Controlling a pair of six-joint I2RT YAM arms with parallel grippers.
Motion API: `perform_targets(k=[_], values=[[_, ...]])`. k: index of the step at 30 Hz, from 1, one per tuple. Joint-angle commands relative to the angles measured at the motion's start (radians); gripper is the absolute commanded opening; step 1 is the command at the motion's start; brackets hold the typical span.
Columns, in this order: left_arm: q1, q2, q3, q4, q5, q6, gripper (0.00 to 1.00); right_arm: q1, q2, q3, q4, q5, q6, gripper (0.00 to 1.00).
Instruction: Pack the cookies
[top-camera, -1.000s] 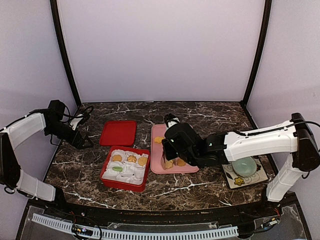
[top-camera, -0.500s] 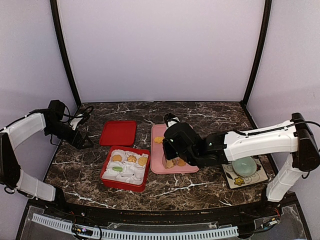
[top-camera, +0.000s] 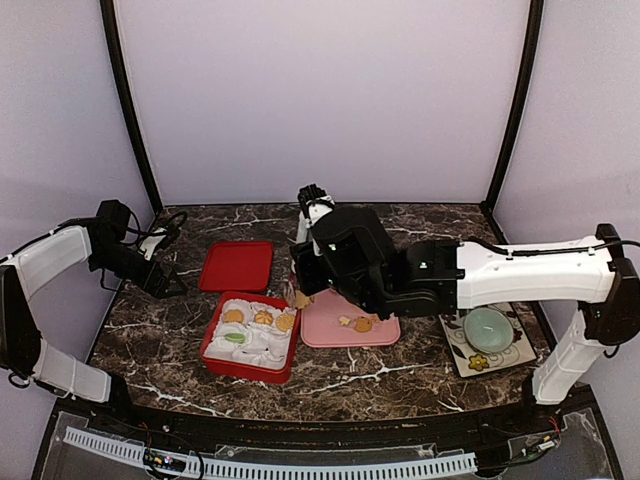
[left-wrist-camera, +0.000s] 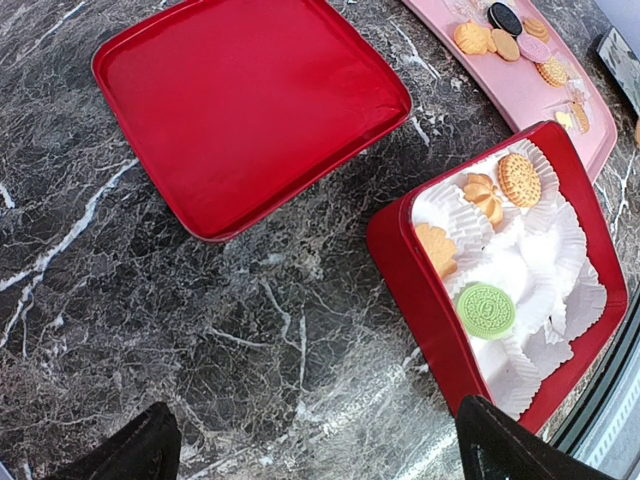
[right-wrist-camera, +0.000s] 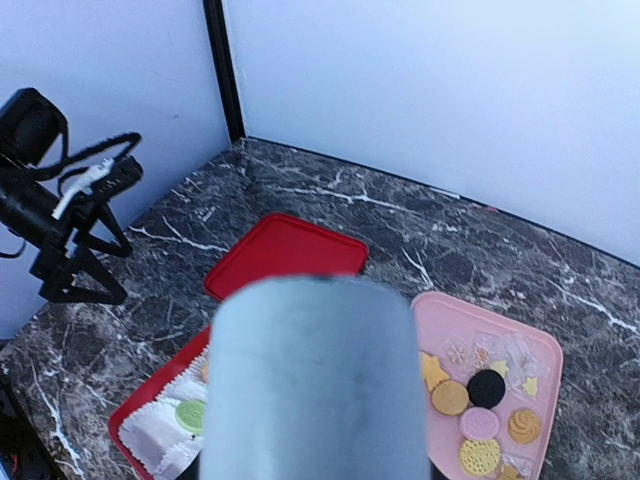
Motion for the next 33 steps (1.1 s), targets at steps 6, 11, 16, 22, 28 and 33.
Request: perform_targets(k=[6, 11, 16, 22, 28, 33], values=[[0.007, -0.014, 0.011, -0.014, 0.011, -0.007, 0.99, 0.072, 0.172, 0.213, 0.069, -0.084, -0.068, 0.30], [0.007, -0.023, 0.011, -0.017, 0.008, -0.004, 0.99, 0.074, 0.279, 0.281, 0.076, -0.120, -0.077, 0.30], [0.006, -0.026, 0.006, -0.017, 0.003, 0.000, 0.99, 0.073, 0.349, 0.329, 0.070, -0.121, -0.091, 0.30], [0.007, -0.023, 0.007, -0.014, 0.006, -0.002, 0.99, 0.065, 0.384, 0.349, 0.073, -0.127, -0.091, 0.30], [0.007, -0.023, 0.002, -0.012, -0.001, 0.001, 0.99, 0.057, 0.389, 0.343, 0.074, -0.145, -0.083, 0.36], [0.006, -0.024, 0.000, -0.013, 0.001, 0.002, 0.99, 0.058, 0.388, 0.337, 0.071, -0.147, -0.075, 0.41]])
